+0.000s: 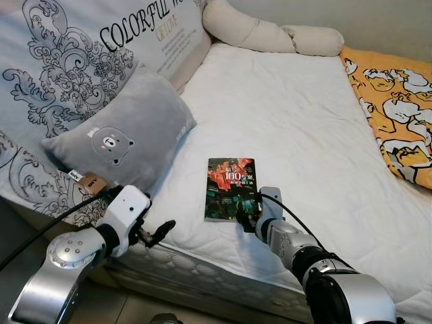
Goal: Clean up the room
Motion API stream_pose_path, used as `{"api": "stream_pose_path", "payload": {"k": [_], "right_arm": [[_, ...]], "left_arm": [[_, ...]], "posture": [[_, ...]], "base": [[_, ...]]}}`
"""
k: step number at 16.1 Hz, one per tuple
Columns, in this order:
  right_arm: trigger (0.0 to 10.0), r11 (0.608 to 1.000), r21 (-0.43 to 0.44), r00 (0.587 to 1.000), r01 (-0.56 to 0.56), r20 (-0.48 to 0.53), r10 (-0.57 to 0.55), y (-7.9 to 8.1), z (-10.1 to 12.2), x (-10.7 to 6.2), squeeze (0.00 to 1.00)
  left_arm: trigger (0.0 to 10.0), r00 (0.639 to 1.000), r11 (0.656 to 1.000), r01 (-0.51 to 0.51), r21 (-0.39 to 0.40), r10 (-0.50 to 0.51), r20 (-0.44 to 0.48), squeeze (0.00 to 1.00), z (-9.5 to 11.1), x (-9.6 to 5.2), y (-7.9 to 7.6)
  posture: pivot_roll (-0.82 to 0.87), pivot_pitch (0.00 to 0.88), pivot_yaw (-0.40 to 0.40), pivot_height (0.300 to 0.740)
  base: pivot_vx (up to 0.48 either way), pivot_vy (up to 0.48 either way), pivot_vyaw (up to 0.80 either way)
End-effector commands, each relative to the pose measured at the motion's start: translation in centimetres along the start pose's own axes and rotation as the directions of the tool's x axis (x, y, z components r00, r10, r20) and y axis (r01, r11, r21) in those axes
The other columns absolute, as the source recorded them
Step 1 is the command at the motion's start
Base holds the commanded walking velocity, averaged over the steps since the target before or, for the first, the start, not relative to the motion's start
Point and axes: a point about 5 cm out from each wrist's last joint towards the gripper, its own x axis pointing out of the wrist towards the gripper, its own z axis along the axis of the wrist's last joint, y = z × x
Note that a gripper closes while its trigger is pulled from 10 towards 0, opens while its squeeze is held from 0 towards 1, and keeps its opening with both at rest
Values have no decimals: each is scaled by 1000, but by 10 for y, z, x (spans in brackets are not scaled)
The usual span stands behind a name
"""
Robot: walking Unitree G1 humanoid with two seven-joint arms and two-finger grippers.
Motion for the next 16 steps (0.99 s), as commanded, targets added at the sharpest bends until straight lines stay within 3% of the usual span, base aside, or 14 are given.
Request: {"api": "stream_pose_path", "payload": {"k": [1, 4, 7, 10, 11, 14, 15, 16], "right_arm": [[10000, 998, 46, 999, -32, 16, 31, 1, 6, 0, 0], [10000, 975, 169, 989, -146, 4, 147, 12, 3, 0, 0], [10000, 973, 177, 989, -147, -1, 150, 13, -1, 0, 0], [10000, 985, 128, 993, -112, -12, 114, 3, -4, -1, 0], [10000, 978, 177, 993, -114, 8, 114, -1, 0, -2, 0], [10000, 952, 269, 988, -149, 86, 130, -22, 9, -6, 0], [10000, 938, 294, 972, -181, 200, 124, -35, 16, -11, 0], [10000, 943, 232, 956, -237, 228, 184, -46, 19, -18, 0]], "left_arm": [[10000, 1000, 1000, 3, 13, -3, 4, 1000, 2, 0, 1], [10000, 1000, 1000, 4, 18, -4, 4, 1000, 2, 1, 3], [10000, 1000, 1000, 5, 25, -5, 8, 1000, 5, 3, 6], [10000, 1000, 1000, 11, 28, -12, 16, 1000, 6, 5, 4], [10000, 1000, 1000, 0, 17, -1, 26, 1000, 6, 5, 5], [10000, 995, 996, -52, -74, 58, 82, 1000, 9, 7, 6], [10000, 989, 985, -88, -147, 104, 101, 1000, 7, 9, 4], [10000, 974, 956, -153, -249, 189, 126, 1000, 6, 15, 3]], "posture": [[286, 0, -31, 740], [286, 0, -24, 740], [291, 0, -20, 740], [284, 0, -13, 740], [284, 0, -20, 740], [258, 0, -38, 740], [233, 0, -41, 740], [198, 0, -45, 740]], "base": [[0, 0, 0], [0, 0, 0], [0, 0, 0], [0, 0, 0], [0, 0, 0], [0, 0, 0], [0, 0, 0], [0, 0, 0]]}}
